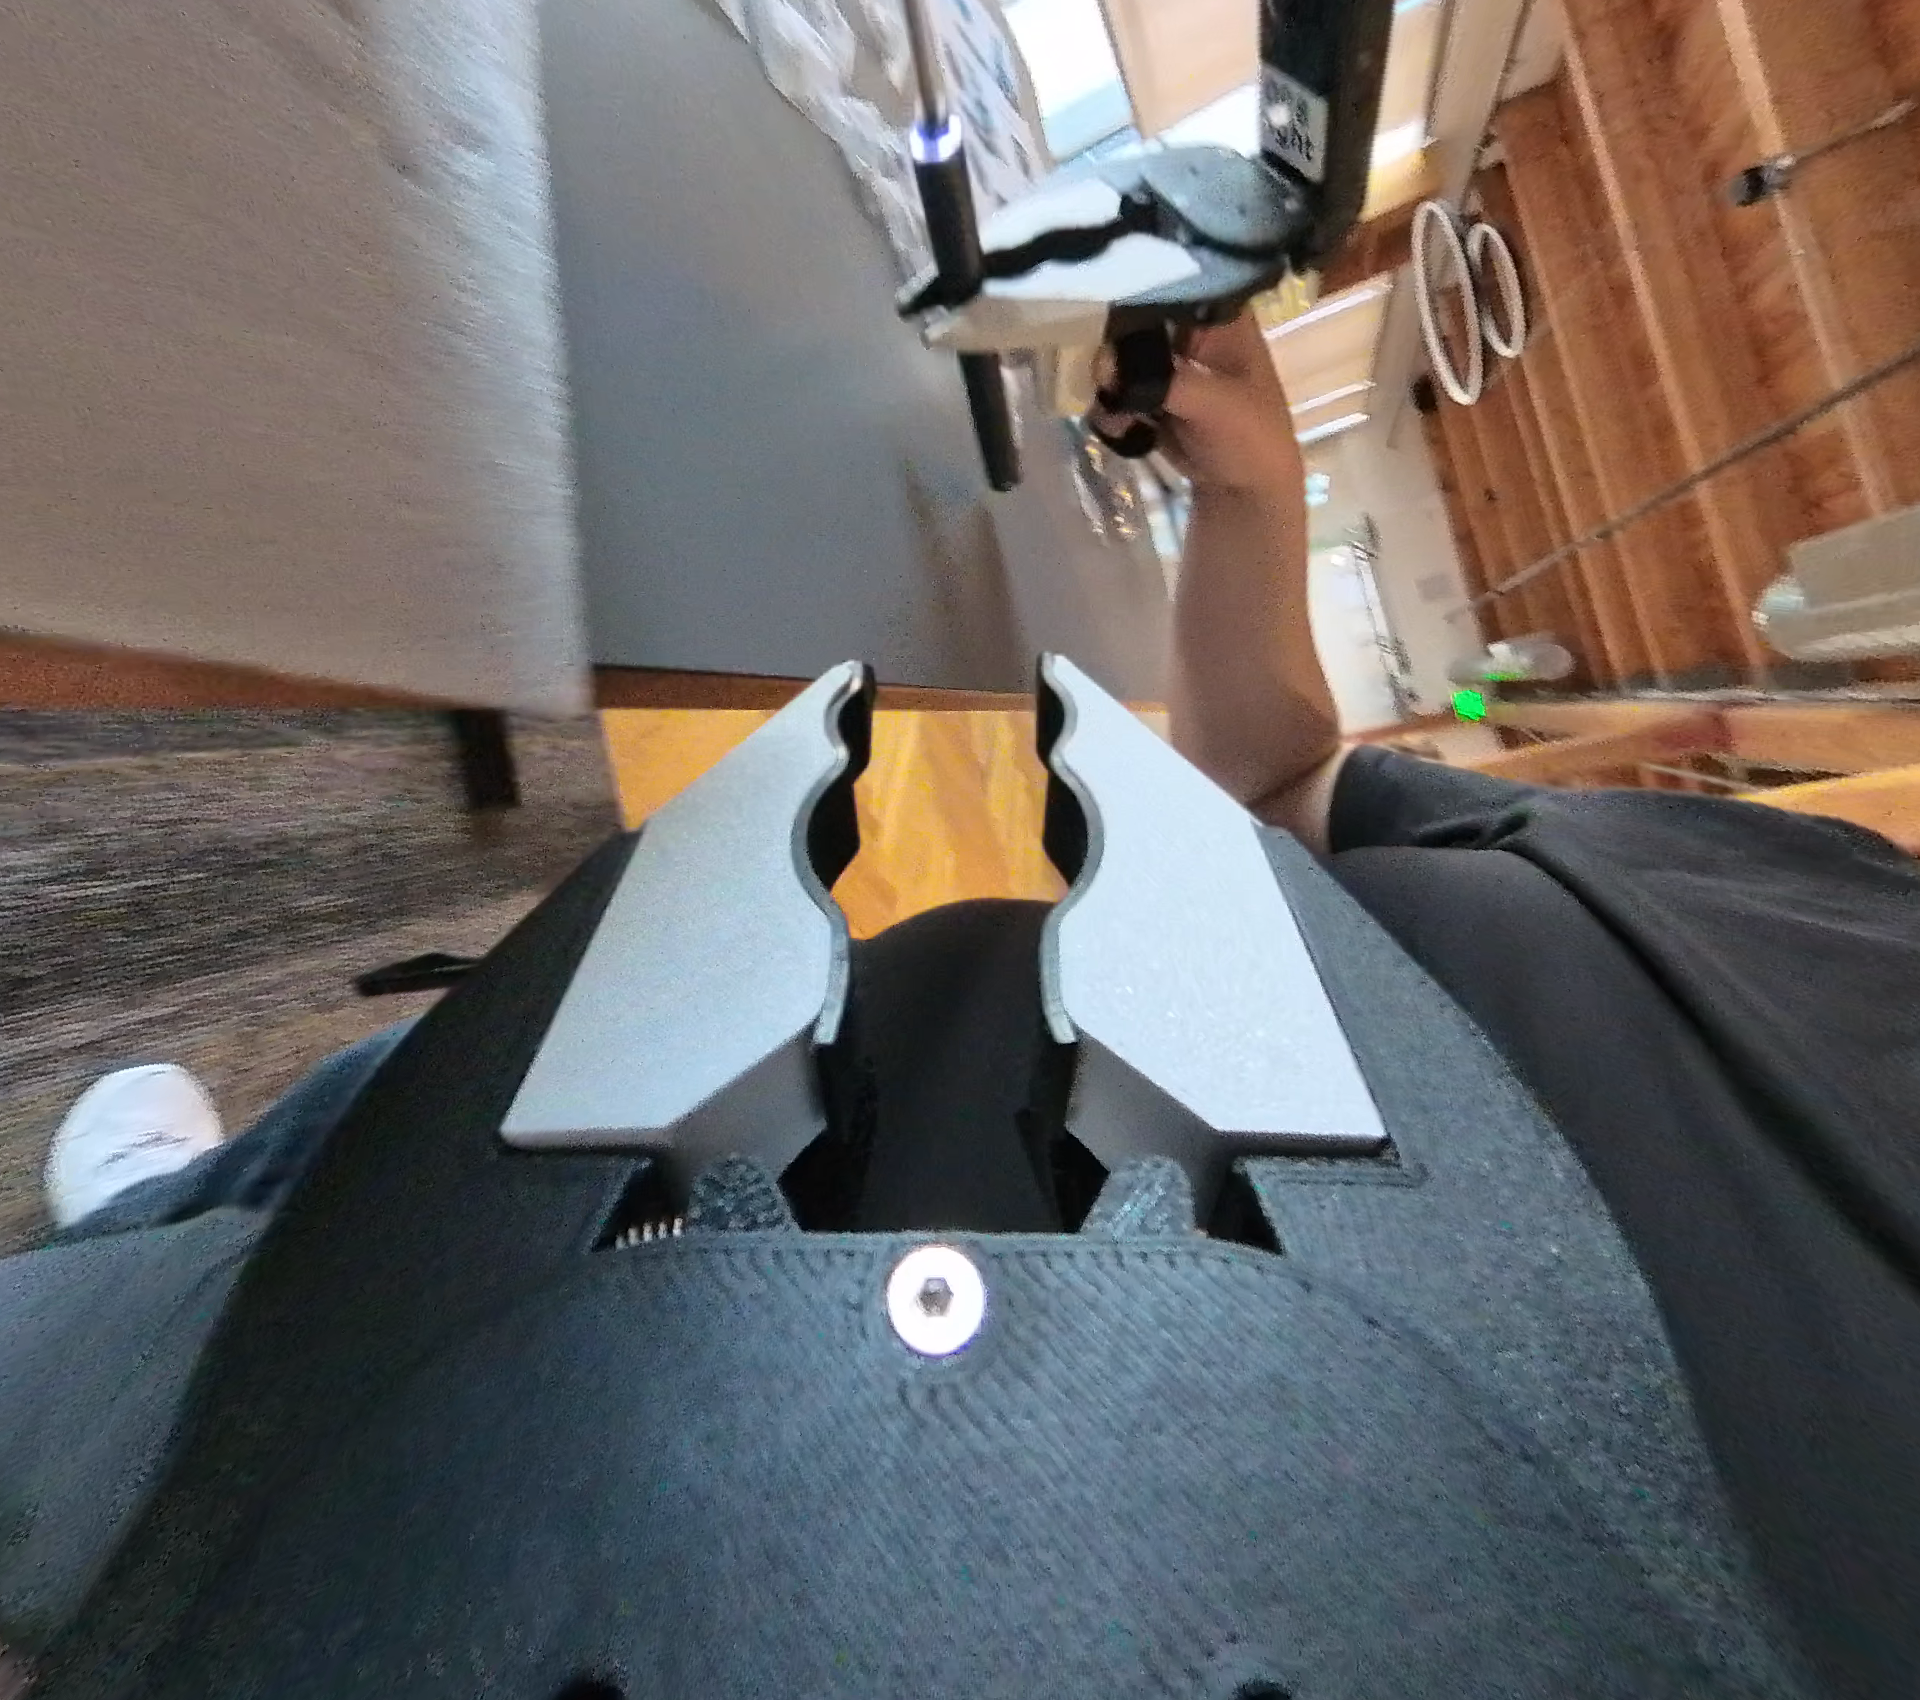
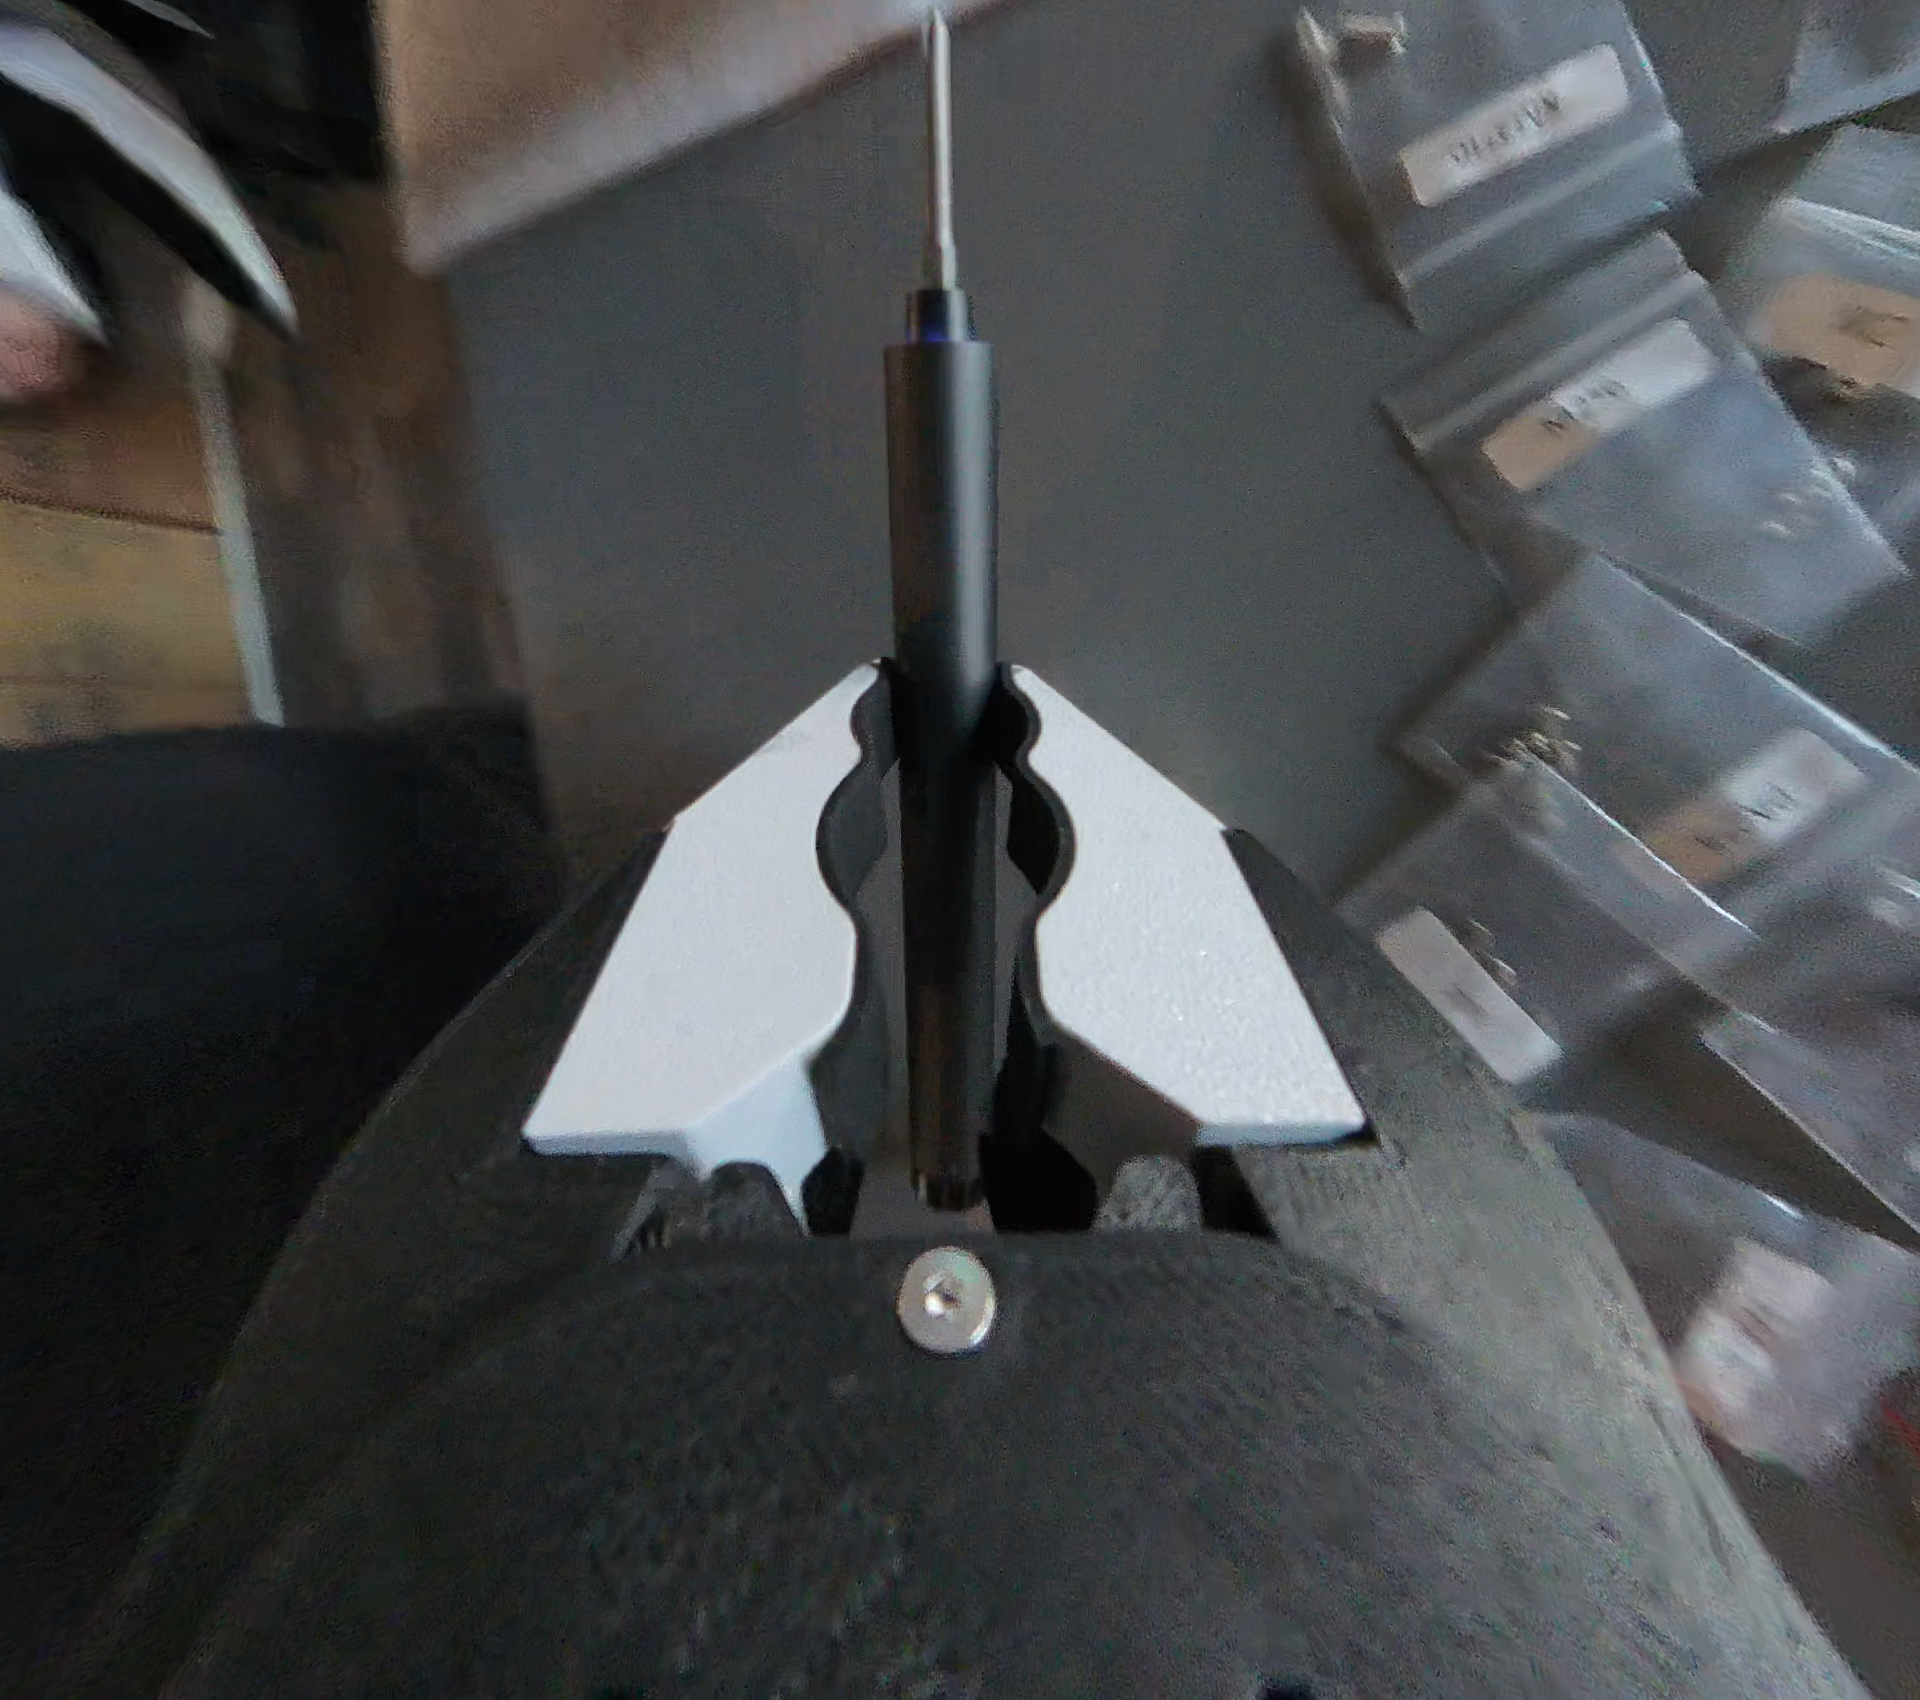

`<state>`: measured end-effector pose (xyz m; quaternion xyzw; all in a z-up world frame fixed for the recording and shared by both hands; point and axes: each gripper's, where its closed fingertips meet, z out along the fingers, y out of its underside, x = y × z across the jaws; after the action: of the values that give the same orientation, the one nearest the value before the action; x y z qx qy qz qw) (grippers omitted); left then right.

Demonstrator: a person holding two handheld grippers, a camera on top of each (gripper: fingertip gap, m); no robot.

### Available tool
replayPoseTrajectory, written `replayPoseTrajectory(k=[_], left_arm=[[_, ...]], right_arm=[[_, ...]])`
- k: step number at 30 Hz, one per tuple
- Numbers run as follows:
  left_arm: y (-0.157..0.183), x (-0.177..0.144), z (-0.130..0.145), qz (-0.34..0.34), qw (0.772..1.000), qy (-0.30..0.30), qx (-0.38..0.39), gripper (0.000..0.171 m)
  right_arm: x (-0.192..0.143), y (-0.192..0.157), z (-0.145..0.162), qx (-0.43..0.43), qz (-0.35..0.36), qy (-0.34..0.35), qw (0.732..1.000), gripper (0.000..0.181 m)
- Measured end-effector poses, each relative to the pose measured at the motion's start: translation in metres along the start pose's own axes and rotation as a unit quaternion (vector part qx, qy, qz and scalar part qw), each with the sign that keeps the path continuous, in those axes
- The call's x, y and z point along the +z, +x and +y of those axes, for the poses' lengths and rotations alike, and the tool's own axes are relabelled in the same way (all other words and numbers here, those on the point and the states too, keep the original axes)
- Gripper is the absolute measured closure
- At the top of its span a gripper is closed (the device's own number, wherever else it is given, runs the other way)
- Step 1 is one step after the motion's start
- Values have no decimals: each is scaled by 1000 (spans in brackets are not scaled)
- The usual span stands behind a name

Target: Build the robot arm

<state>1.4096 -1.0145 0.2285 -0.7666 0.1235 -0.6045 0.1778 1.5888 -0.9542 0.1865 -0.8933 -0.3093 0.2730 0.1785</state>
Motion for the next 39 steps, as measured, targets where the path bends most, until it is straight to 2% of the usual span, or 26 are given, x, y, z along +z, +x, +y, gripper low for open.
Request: replayPoseTrajectory(k=[3, 6, 9, 12, 16, 19, 22, 25, 28, 30, 34, 39], left_arm=[[-16, -51, -32, -53, 997, 41, 34, 142], [-32, -104, -75, -109, 988, 81, 78, 141], [-43, -151, -119, -143, 975, 116, 123, 139], [-55, -189, -161, -158, 965, 129, 166, 137], [-74, -222, -216, -163, 953, 123, 225, 133], [-92, -231, -252, -152, 944, 117, 269, 126], [-109, -225, -280, -122, 950, 102, 268, 122], [-112, -218, -301, -84, 957, 95, 262, 121], [-113, -219, -315, -85, 951, 96, 282, 122], [-111, -217, -319, -82, 949, 102, 287, 120], [-95, -205, -323, 2, 965, 114, 238, 115], [-100, -180, -341, 29, 975, 79, 208, 99]], right_arm=[[4, 14, 14, -45, 72, -47, 995, 162], [5, 14, 11, -77, 103, -45, 991, 164], [8, 21, 2, -115, 152, -19, 982, 164], [13, 19, -6, -169, 168, 16, 971, 164], [14, 24, -12, -153, 193, 46, 968, 164], [14, 27, -13, -119, 178, 64, 975, 164], [13, 28, -13, -86, 172, 77, 978, 164], [13, 27, -13, -91, 184, 80, 975, 163], [13, 23, -21, -92, 183, 86, 975, 156], [8, 16, -45, -100, 184, 126, 970, 154], [-1, 7, -108, -157, 197, 204, 946, 147], [6, -10, -170, -258, 155, 255, 919, 141]])
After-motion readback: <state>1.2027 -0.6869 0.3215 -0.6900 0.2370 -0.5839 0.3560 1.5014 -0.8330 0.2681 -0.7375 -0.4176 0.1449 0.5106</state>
